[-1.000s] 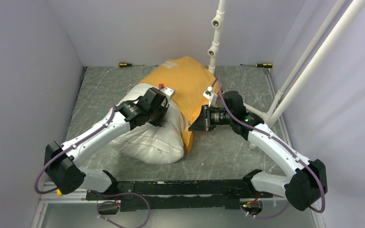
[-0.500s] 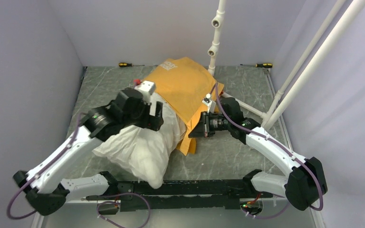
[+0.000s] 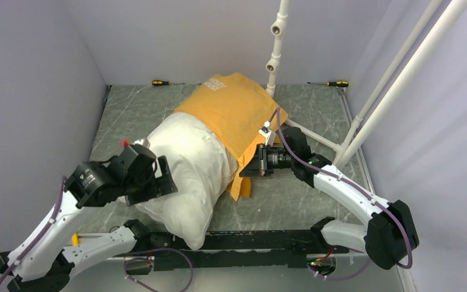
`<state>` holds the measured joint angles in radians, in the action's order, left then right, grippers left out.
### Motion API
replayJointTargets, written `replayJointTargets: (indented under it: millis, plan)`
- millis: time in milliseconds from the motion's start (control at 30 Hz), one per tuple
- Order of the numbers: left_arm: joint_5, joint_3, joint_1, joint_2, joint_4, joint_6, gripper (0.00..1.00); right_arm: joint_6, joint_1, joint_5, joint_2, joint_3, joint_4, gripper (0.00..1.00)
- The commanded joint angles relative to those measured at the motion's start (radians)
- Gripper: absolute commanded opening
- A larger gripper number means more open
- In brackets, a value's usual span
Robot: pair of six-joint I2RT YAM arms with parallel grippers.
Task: Put the pillow into the pillowcase
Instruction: Stuff the pillow into the pillowcase.
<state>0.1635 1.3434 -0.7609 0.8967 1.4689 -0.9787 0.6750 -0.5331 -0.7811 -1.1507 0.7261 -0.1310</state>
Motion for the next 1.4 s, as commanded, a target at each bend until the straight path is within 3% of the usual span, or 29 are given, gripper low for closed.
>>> replayJointTargets:
  millis: [0, 133, 167, 200, 267, 333, 367, 567, 767, 867, 967, 1067, 1133, 1200, 1367]
  plan:
    - [-0.049, -0.204, 0.003, -0.073, -0.061, -0.128, 0.99, 0.029, -0.015, -0.075, 0.007, -0.011, 0.08, 0.0]
    - [-0.142, -0.412, 0.017, -0.095, -0.563, -0.011, 0.99, 0.047, -0.018, -0.08, 0.0, -0.007, 0.1, 0.0]
    - [-0.182, -0.461, 0.034, -0.088, -0.691, 0.024, 0.94, 0.059, -0.021, -0.087, -0.003, -0.005, 0.112, 0.0]
    - [-0.238, -0.505, 0.066, -0.075, -0.838, 0.041, 0.84, 0.083, -0.025, -0.103, -0.008, -0.005, 0.153, 0.0]
    - [-0.387, -0.607, 0.132, -0.013, -1.151, 0.061, 0.51, 0.126, -0.041, -0.127, -0.015, 0.0, 0.214, 0.0]
    - [-0.488, -0.643, 0.202, 0.072, -1.407, 0.039, 0.04, 0.169, -0.074, -0.154, -0.022, 0.016, 0.268, 0.0]
    - [-0.525, -0.629, 0.231, 0.123, -1.501, 0.039, 0.0, 0.182, -0.093, -0.168, -0.028, 0.036, 0.281, 0.0]
    - [-0.62, -0.286, 0.255, 0.311, -1.559, 0.224, 0.0, 0.157, -0.246, -0.182, -0.044, 0.177, 0.239, 0.0]
    - [-0.538, -0.191, 0.253, 0.312, -1.517, 0.364, 0.0, 0.291, -0.349, -0.29, -0.047, 0.228, 0.523, 0.0]
    - [-0.552, -0.22, 0.236, 0.336, -1.513, 0.379, 0.0, 0.257, -0.368, -0.298, -0.056, 0.248, 0.515, 0.0]
    - [-0.474, -0.301, 0.17, 0.337, -1.539, 0.406, 0.0, 0.201, -0.374, -0.298, -0.087, 0.253, 0.429, 0.0]
    - [-0.432, -0.448, 0.141, 0.319, -1.634, 0.407, 0.0, 0.297, -0.43, -0.38, -0.111, 0.197, 0.613, 0.0]
    - [-0.373, -0.523, 0.141, 0.297, -1.658, 0.414, 0.0, 0.302, -0.463, -0.403, -0.098, 0.17, 0.642, 0.0]
    - [-0.339, -0.564, 0.141, 0.301, -1.67, 0.443, 0.0, 0.236, -0.493, -0.398, -0.083, 0.166, 0.568, 0.0]
    - [-0.45, -0.587, 0.084, 0.429, -1.747, 0.44, 0.0, -0.003, -0.506, -0.243, -0.124, 0.218, 0.187, 0.0]
